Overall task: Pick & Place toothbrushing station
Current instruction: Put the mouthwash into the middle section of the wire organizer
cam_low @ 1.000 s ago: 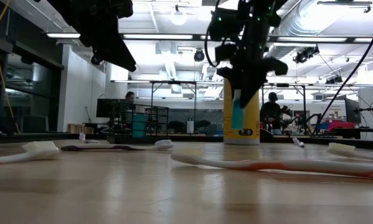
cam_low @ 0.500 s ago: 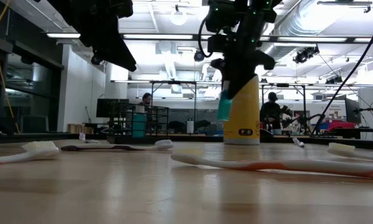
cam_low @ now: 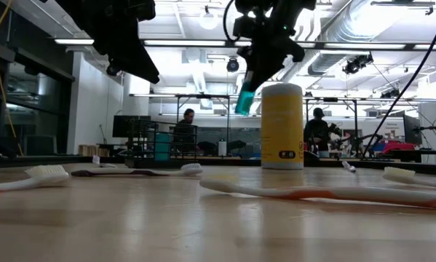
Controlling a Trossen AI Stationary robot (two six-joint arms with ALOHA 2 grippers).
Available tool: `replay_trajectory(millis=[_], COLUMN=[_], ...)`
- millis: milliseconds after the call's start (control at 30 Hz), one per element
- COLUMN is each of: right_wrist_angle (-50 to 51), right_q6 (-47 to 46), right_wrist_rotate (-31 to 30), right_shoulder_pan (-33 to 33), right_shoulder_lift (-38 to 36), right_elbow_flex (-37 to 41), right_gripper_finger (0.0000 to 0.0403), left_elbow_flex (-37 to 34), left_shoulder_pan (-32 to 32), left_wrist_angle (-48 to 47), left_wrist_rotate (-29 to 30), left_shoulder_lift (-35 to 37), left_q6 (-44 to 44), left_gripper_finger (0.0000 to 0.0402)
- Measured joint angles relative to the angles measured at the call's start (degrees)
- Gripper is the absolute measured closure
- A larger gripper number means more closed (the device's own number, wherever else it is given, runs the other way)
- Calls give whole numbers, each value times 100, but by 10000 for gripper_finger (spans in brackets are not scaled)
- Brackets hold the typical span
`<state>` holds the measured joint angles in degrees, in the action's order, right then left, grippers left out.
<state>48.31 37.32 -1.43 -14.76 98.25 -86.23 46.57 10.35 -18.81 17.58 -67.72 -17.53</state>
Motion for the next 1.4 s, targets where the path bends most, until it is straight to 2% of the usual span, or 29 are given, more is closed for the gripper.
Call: replay_trajectory(millis=[300, 467, 1000, 1400], right_wrist_angle=[433, 434, 195, -240], right_q6=[143, 172, -53, 197], right_wrist_rotate=[-235, -262, 325, 459], right_shoulder_pan=[-106, -110, -123, -266], right_shoulder_lift=[876, 1100, 1098, 1098], right_elbow_flex=[-1003, -1414, -1594, -1594], right_gripper_finger=[317, 317, 317, 317], left_elbow_flex=[0, 0, 0, 0], left_shoulder_pan=[2, 2, 2, 2], left_wrist_angle=[0, 7, 6, 4], left_wrist_rotate=[0, 0, 0, 0], left_shoulder_lift=[0, 0, 0, 0], left_q6=[-1, 0, 0, -1], left_gripper_finger=[259, 259, 259, 259])
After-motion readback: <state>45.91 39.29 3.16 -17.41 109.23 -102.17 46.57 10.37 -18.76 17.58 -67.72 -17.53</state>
